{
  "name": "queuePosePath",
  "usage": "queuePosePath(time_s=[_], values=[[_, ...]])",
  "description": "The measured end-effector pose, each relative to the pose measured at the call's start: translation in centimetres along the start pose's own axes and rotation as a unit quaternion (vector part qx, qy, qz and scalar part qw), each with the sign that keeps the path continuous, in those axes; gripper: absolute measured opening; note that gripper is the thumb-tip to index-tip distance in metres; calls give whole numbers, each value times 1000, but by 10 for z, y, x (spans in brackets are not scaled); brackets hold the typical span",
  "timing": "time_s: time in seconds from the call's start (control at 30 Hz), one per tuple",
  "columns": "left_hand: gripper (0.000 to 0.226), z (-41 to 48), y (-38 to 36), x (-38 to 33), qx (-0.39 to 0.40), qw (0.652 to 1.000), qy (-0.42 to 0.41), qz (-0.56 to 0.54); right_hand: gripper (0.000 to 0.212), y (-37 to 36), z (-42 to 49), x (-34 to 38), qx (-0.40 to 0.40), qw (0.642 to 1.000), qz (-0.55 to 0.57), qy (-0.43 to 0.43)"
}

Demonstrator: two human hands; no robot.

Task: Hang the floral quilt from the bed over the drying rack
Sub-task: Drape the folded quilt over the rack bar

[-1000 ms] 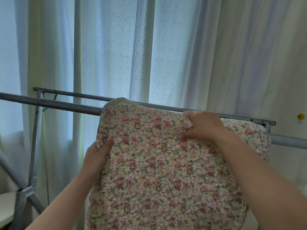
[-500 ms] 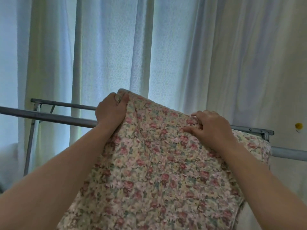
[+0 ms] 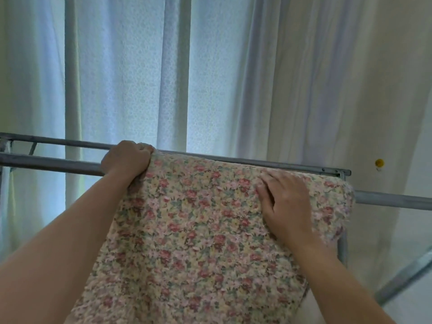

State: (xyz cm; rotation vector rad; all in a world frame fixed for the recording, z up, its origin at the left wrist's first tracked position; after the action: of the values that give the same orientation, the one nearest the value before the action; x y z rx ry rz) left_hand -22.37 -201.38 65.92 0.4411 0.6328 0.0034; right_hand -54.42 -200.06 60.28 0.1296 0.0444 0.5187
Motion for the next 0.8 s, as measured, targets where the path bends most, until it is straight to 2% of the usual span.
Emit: queuePosePath(time_s=[0.13, 0.23, 0.3, 0.37, 0.43, 0.47, 0.53, 0.6, 0.8], values=[[33, -9, -3, -2, -42, 999, -7, -22, 45, 8, -38, -11, -42, 998, -6, -57], [40, -13, -3, -1, -69, 997, -7, -37, 73, 14, -71, -24, -74, 971, 13, -228], [42, -13, -2, -3, -82, 996, -10, -37, 93, 15, -91, -32, -103, 927, 54, -358], [42, -14, -2, -4, -83, 996, -13, -38, 98, 11, -108, -37, -112, 870, 124, -463], [42, -15, -2, -4, -82, 996, -13, -39, 96, 4, -122, -34, -58, 806, 189, -558], [43, -14, -2, -3, -83, 996, -12, -41, 97, 1, -127, -33, -27, 785, 206, -584], [45, -14, -3, -2, -82, 996, -12, -42, 96, -4, -135, -32, -13, 778, 199, -596], [46, -13, -2, -1, -81, 996, -12, -42, 90, -5, -137, -31, -39, 785, 195, -587], [44, -15, -1, -2, -76, 996, -5, -56, 65, 13, -114, -34, -140, 830, 194, -504]])
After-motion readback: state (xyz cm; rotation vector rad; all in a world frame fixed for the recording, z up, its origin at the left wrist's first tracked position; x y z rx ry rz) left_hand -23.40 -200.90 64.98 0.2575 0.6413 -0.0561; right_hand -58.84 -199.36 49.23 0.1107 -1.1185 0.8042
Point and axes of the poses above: each hand's wrist, its own z-axis towards the middle knuckle, its own y-axis out of the back of the hand, x = y × z, the point moved 1 cm from there along z, towards the middle knuckle, and after that the axes turned 13 degrees about -x, right-handed, at the moved point
